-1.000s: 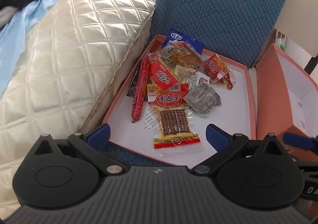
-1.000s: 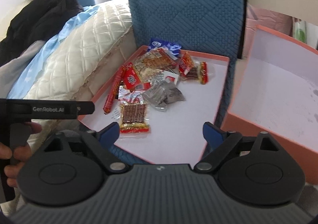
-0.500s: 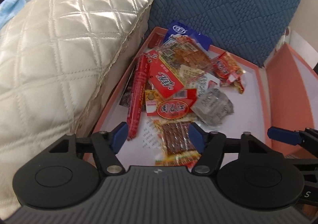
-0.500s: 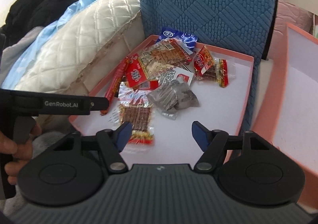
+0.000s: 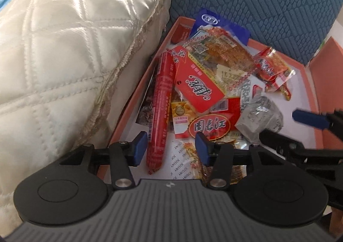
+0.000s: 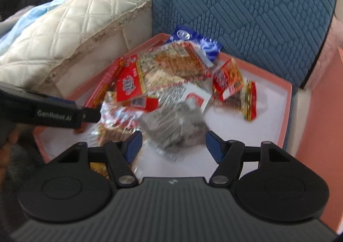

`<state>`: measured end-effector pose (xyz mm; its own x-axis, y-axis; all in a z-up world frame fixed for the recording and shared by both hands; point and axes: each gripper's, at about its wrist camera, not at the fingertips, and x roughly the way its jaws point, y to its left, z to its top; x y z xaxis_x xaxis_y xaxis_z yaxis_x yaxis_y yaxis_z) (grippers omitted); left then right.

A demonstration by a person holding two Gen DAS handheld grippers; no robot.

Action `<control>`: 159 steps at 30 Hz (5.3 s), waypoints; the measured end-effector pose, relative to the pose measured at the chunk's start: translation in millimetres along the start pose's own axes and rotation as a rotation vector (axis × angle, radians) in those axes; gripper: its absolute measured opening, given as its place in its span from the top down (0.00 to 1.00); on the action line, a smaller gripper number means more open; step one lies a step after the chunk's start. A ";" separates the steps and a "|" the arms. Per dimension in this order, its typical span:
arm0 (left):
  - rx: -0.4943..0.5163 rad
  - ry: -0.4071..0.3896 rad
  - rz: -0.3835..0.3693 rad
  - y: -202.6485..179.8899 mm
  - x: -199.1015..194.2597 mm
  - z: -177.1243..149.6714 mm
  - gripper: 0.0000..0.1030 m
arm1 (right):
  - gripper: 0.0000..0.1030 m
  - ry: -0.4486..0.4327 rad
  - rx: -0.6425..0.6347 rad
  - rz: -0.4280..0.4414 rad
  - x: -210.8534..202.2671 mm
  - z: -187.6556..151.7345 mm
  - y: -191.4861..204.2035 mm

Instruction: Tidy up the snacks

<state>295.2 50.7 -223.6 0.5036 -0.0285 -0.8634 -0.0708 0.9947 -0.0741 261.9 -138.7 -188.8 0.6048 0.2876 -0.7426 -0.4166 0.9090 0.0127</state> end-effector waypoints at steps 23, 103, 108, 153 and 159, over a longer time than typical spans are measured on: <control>-0.119 -0.088 0.015 3.7 32.6 7.8 0.66 | 0.20 0.010 -0.076 0.010 60.9 15.5 4.0; -0.078 -0.390 -0.256 -93.5 -227.9 -4.0 0.77 | 0.96 -0.278 0.117 -0.175 -205.7 25.9 -39.0; -0.069 -0.381 -0.267 -102.2 -227.8 -10.9 0.77 | 0.96 -0.289 0.127 -0.192 -219.0 15.5 -44.6; -0.165 -0.121 -0.183 -22.6 -88.4 8.2 0.77 | 0.41 -0.089 0.168 -0.331 -29.0 19.6 -35.1; -0.169 -0.098 -0.172 -17.6 -68.8 14.4 0.77 | 0.39 -0.064 0.124 -0.404 10.0 24.4 -36.9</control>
<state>274.2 36.5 -155.7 0.6015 -0.1783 -0.7788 -0.1157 0.9451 -0.3057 299.9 -162.0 -180.4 0.7452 -0.0847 -0.6615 -0.0552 0.9807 -0.1878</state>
